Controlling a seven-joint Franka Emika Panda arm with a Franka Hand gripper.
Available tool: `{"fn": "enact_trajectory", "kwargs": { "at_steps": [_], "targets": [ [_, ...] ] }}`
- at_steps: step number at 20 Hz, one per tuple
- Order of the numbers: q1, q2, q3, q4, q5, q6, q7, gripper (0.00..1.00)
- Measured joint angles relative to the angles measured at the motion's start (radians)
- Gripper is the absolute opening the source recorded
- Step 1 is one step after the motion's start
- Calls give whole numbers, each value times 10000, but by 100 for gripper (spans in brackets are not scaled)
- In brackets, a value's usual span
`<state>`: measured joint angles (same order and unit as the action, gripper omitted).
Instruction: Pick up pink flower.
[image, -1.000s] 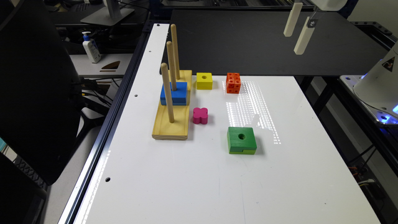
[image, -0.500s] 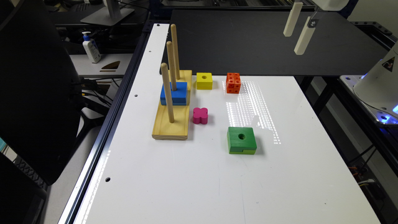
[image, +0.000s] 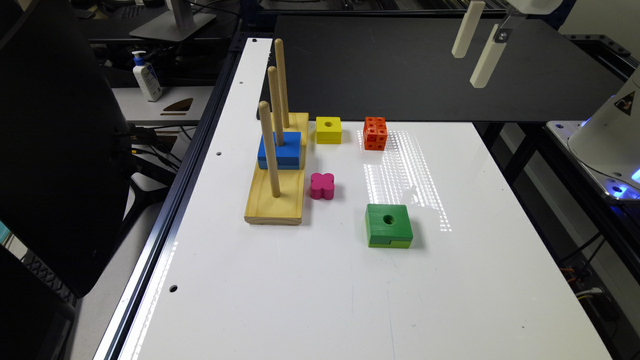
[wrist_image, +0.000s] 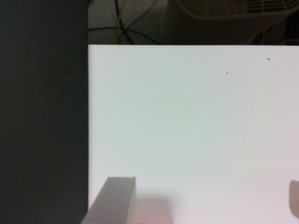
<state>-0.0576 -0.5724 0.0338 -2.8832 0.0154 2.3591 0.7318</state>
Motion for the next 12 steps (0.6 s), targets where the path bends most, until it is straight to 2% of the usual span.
{"fn": "enact_trajectory", "kwargs": {
  "at_steps": [3, 8, 12],
  "targets": [
    [64, 320, 46, 190, 28, 173, 69, 100],
    [270, 1045, 161, 687, 35, 358, 384, 100],
    [321, 1455, 196, 1013, 36, 364, 471, 100]
  ]
}}
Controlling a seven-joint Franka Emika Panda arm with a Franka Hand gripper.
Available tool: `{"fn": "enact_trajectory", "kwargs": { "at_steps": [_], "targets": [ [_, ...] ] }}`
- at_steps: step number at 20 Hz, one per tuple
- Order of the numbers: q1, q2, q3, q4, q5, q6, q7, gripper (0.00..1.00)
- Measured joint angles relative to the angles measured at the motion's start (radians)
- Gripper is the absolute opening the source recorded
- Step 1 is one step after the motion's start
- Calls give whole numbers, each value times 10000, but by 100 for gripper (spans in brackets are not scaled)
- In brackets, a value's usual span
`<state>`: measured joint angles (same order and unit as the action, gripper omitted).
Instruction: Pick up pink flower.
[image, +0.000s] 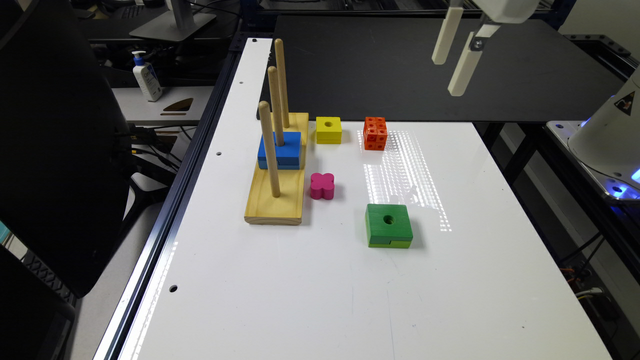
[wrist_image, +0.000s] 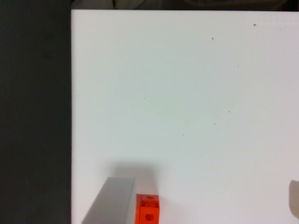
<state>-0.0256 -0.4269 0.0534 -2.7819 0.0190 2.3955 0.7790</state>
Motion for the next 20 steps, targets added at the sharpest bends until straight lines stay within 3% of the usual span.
{"fn": "enact_trajectory", "kwargs": {
  "at_steps": [7, 10, 14, 20],
  "targets": [
    [52, 430, 115, 407, 29, 2, 117, 100],
    [67, 651, 243, 644, 149, 9, 161, 100],
    [90, 1108, 534, 1069, 175, 10, 470, 100],
    [93, 1739, 631, 1673, 175, 12, 576, 100]
  ]
}}
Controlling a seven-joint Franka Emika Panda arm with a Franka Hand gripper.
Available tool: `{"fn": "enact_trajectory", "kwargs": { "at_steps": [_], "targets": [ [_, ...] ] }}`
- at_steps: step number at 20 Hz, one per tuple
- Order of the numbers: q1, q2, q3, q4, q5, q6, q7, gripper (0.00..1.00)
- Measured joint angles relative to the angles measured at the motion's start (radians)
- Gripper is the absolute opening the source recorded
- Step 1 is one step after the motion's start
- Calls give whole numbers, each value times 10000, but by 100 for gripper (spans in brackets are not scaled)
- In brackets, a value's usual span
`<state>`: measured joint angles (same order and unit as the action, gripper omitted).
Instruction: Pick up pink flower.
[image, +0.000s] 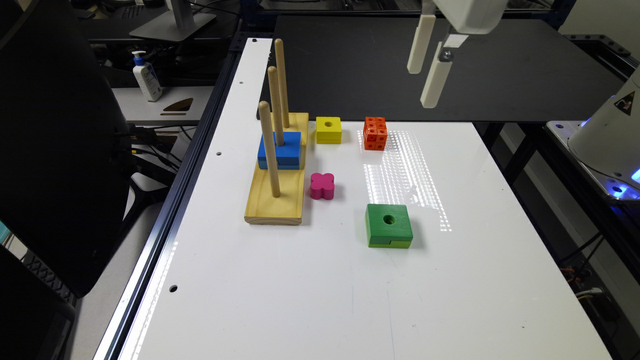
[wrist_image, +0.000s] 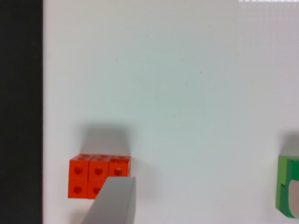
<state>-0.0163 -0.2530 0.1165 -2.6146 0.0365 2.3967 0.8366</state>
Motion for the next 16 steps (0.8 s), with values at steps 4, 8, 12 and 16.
{"fn": "enact_trajectory", "kwargs": {
  "at_steps": [4, 8, 12, 16],
  "targets": [
    [5, 512, 160, 504, 0, 0, 183, 100],
    [5, 928, 223, 881, 0, 0, 259, 100],
    [5, 1120, 225, 1061, 0, 0, 262, 100],
    [6, 1163, 239, 1117, 0, 0, 267, 100]
  ]
}}
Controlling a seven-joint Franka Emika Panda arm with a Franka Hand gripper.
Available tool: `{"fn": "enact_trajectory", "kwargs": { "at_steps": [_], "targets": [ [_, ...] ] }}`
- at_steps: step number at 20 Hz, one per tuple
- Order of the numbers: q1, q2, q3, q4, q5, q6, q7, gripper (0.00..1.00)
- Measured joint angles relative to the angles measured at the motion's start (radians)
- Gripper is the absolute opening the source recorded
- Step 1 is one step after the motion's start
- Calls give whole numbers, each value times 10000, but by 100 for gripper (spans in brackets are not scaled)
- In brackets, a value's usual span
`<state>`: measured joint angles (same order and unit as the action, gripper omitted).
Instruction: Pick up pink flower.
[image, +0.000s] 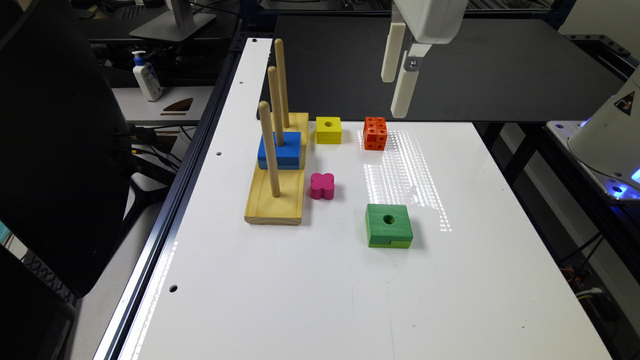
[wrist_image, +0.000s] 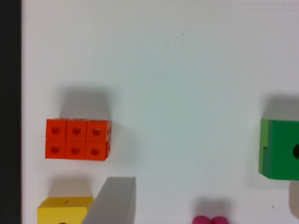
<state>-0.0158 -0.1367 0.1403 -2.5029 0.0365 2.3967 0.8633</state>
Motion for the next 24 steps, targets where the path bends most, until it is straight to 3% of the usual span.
{"fn": "enact_trajectory", "kwargs": {
  "at_steps": [4, 8, 17, 24],
  "targets": [
    [1, 90, 79, 190, 0, 0, 65, 100],
    [1, 475, 137, 593, 0, 0, 145, 100],
    [-4, 1322, 139, 1438, -1, 0, 160, 100],
    [-5, 1564, 139, 1712, -1, 0, 162, 100]
  ]
}}
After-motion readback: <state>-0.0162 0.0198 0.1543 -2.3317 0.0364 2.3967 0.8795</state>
